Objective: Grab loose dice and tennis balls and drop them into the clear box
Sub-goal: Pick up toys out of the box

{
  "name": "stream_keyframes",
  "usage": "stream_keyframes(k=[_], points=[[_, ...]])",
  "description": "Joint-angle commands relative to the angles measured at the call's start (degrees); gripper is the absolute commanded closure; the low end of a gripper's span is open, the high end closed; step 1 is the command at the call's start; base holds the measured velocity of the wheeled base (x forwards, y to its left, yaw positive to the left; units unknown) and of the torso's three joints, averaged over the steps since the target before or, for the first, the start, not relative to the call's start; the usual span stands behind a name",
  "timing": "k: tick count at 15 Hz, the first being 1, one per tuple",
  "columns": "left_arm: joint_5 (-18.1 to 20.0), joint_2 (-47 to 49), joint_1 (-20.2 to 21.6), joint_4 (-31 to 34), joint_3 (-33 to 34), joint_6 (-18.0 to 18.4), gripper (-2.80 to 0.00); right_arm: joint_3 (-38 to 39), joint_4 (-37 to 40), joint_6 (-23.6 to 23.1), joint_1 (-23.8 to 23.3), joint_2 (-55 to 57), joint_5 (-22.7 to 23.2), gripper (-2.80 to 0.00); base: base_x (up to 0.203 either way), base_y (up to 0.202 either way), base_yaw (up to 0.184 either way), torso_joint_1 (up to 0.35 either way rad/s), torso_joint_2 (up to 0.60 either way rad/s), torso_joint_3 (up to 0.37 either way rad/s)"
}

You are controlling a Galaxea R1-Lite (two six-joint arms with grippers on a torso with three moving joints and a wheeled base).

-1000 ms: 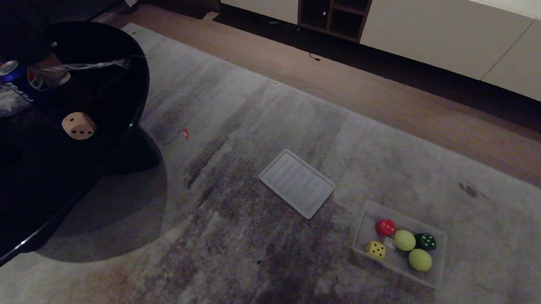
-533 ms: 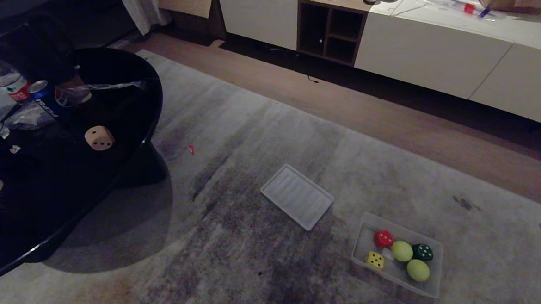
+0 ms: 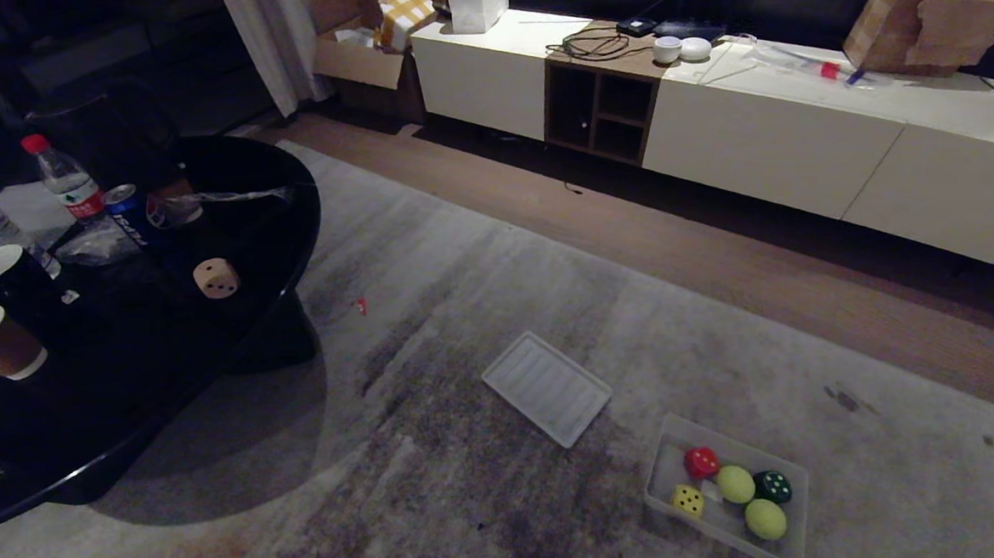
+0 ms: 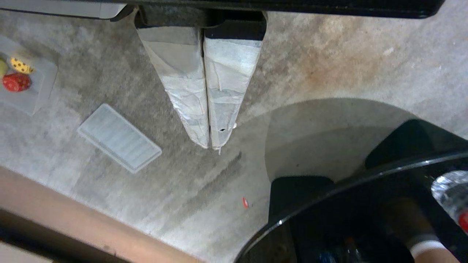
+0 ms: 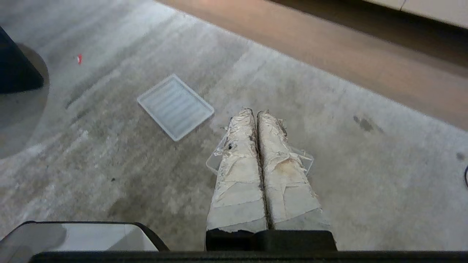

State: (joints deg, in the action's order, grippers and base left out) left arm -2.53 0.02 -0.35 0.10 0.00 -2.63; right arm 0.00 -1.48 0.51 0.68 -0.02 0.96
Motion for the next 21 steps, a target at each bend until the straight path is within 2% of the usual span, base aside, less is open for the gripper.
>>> stream_keyframes(k=[1, 17, 21], points=[[0.0, 0.1, 0.0, 0.0, 0.1, 0.0, 0.00, 0.6, 0.0, 0.0, 0.0, 0.1, 0.0, 0.00, 0.000, 0.000, 0.000, 0.002, 0.02, 0.198], [0.0, 0.1, 0.0, 0.0, 0.1, 0.2, 0.00, 0.6, 0.1, 0.0, 0.0, 0.1, 0.0, 0.00, 0.000, 0.000, 0.000, 0.002, 0.00, 0.202], [0.0, 0.1, 0.0, 0.0, 0.1, 0.4, 0.00, 0.5, 0.1, 0.0, 0.0, 0.1, 0.0, 0.00, 0.000, 0.000, 0.000, 0.001, 0.00, 0.084]])
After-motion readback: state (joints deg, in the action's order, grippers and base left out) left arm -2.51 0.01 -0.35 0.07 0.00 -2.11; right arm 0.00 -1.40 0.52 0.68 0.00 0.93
